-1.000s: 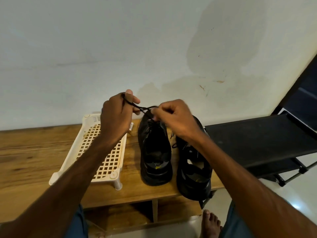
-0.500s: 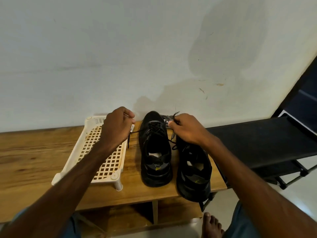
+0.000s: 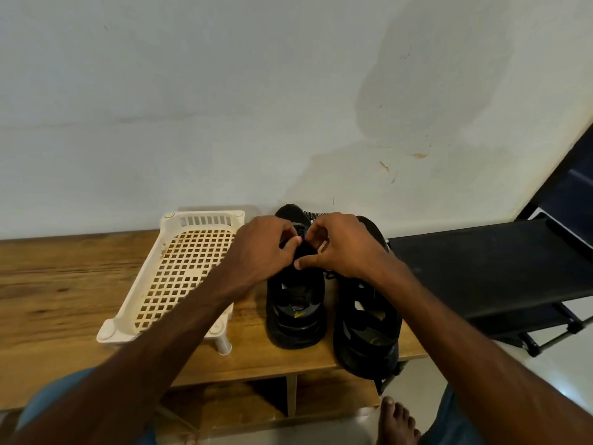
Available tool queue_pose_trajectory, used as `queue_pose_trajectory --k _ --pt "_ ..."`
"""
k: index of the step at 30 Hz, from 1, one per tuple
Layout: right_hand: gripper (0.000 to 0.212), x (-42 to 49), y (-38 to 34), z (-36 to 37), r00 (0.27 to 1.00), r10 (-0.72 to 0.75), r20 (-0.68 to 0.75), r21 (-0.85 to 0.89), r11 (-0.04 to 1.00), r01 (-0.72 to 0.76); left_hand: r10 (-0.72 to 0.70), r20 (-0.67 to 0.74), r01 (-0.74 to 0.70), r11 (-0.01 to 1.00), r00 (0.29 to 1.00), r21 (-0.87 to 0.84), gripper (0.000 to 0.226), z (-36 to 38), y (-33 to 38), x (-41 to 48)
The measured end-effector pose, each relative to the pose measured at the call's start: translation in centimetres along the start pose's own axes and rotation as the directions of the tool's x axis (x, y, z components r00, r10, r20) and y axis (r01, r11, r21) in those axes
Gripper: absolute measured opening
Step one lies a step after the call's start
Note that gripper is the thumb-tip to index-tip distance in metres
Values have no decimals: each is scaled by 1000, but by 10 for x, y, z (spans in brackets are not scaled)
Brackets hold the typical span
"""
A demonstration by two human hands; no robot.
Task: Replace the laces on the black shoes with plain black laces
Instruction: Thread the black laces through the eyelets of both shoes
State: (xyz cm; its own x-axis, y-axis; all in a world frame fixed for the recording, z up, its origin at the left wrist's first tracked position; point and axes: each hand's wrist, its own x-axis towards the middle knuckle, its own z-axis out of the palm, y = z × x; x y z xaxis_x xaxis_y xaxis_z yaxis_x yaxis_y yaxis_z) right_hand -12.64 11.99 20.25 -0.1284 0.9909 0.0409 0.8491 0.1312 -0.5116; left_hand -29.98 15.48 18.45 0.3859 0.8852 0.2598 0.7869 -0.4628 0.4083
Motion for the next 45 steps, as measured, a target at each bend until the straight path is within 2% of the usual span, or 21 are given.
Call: queue_pose_trajectory --k 6,8,12,18,19,21,24,29,32,34,35,37,39,42,45 --pt "18 1 -5 6 994 45 -101 -48 998 -50 -47 -20 47 998 999 -32 10 -4 -2 7" --pt "22 -3 -11 7 990 51 -128 -78 995 -61 -37 -37 35 998 999 -46 10 -3 -2 9" --pt "44 -9 -24 18 991 5 -134 -233 972 -36 -51 -29 49 995 998 -90 19 -5 -5 13" --pt "37 -1 -36 31 979 -105 -177 -461 887 12 -111 29 115 961 993 -250 33 -6 -9 16" --pt "33 1 -37 31 981 -113 -160 -440 897 32 -121 48 129 957 991 -261 35 -6 -10 16" --pt "17 1 -32 25 984 -133 -114 -265 959 99 -132 80 149 951 988 -270 37 -6 -12 17" --pt "16 -2 -22 8 991 -109 -78 21 994 111 -150 131 182 938 980 -293 35 -11 -20 20" --pt "22 5 -2 -6 991 -29 -132 96 994 42 -148 214 230 871 966 -435 19 -16 -22 20" --pt "21 12 -1 0 997 -22 -77 165 986 35 -80 243 191 856 967 -481 13 -18 -16 18" --pt "20 17 -1 4 995 -14 -94 199 979 33 -42 234 154 862 971 -483 7 -19 -15 18" --pt "20 19 -1 6 994 -7 -109 218 976 31 -33 207 125 886 978 -447 7 -19 -15 17" --pt "21 24 -2 9 989 -1 -151 223 974 35 -4 95 27 968 995 -251 12 -16 -13 15" --pt "18 28 -3 11 985 8 -174 208 978 28 32 -28 -34 997 999 -71 17 -14 -9 11" --pt "15 32 -2 12 990 56 -131 240 971 -23 98 -149 -91 994 984 56 19 -12 -8 8" --pt "17 38 2 11 987 135 -83 279 954 -107 186 -167 -174 981 968 86 18 -12 -11 4"
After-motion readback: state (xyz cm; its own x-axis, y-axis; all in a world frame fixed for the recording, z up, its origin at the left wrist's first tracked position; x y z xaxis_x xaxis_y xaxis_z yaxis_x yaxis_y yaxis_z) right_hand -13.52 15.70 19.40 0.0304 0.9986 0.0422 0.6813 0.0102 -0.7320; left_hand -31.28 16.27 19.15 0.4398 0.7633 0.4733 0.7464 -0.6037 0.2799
